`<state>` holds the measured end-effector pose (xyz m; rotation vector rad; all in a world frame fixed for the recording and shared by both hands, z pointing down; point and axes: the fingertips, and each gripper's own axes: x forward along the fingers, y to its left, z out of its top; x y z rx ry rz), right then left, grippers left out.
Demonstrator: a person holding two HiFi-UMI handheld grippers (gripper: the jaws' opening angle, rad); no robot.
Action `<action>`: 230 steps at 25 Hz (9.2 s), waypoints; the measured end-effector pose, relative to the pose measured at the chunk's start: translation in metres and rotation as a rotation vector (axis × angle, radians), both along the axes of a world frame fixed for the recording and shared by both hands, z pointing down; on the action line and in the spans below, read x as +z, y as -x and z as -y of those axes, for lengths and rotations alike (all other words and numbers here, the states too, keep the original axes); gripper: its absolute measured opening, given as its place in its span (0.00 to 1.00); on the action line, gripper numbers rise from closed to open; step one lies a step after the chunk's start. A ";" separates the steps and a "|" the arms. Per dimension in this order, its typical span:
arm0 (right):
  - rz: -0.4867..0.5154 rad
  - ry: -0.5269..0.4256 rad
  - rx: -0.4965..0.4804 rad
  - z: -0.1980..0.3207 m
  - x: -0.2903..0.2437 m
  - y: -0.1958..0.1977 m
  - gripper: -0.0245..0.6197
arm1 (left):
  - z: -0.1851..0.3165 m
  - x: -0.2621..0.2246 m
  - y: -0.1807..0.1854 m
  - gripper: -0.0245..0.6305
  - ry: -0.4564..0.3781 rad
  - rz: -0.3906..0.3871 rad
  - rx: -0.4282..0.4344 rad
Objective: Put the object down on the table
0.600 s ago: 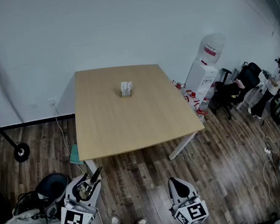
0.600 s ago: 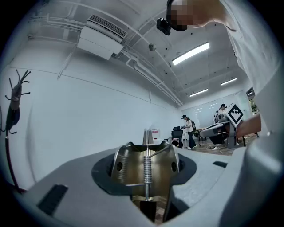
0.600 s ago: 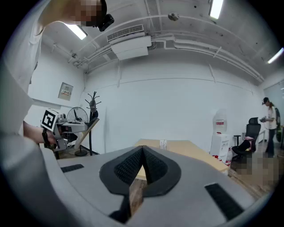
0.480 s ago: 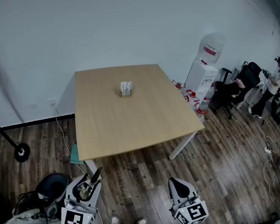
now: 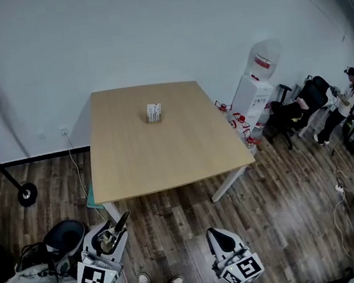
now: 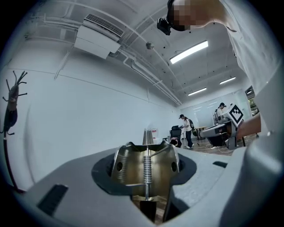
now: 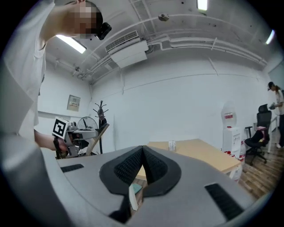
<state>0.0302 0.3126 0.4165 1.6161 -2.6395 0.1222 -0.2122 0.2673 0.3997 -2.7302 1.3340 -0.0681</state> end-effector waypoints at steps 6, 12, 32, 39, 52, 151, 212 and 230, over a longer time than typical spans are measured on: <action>-0.033 -0.002 -0.004 -0.008 0.007 -0.026 0.04 | -0.001 0.001 -0.042 0.33 0.001 0.012 0.037; -0.013 -0.003 0.010 -0.012 0.015 -0.055 0.04 | -0.003 0.007 -0.079 0.33 0.005 0.011 0.062; -0.090 0.140 -0.071 0.174 0.046 -0.042 0.04 | 0.186 0.031 -0.085 0.33 0.044 -0.020 0.076; -0.086 0.151 -0.111 0.268 0.032 -0.004 0.04 | 0.263 0.051 -0.078 0.33 0.094 -0.041 0.128; -0.090 0.199 -0.092 0.326 0.045 -0.022 0.04 | 0.319 0.066 -0.104 0.33 0.155 -0.051 0.158; -0.073 0.377 -0.220 0.344 0.105 -0.127 0.04 | 0.424 0.325 -0.284 0.33 0.885 0.316 0.543; -0.054 0.465 -0.169 0.343 0.127 -0.139 0.04 | 0.488 0.347 -0.265 0.53 0.629 0.481 0.327; -0.050 0.483 -0.193 0.352 0.132 -0.127 0.04 | 0.494 0.348 -0.260 0.59 0.689 0.458 0.339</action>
